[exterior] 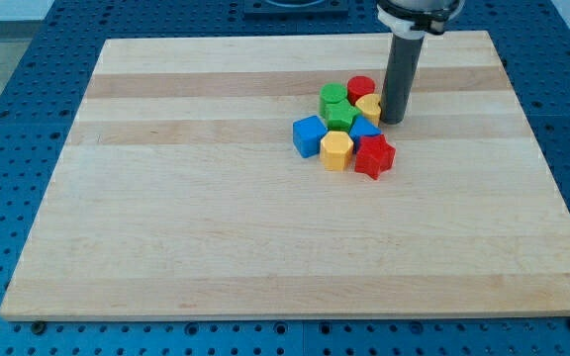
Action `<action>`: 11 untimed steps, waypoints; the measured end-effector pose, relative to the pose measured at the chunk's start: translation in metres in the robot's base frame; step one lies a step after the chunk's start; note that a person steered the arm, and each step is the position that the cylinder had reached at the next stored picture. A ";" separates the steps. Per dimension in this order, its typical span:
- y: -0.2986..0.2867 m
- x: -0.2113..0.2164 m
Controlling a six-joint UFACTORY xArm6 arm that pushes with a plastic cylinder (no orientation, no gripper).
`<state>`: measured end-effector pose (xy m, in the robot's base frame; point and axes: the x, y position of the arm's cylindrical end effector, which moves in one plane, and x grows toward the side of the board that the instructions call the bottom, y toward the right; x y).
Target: Slightly push the red star towards up
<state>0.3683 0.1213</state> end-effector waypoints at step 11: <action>-0.058 0.198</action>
<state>0.5665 0.0636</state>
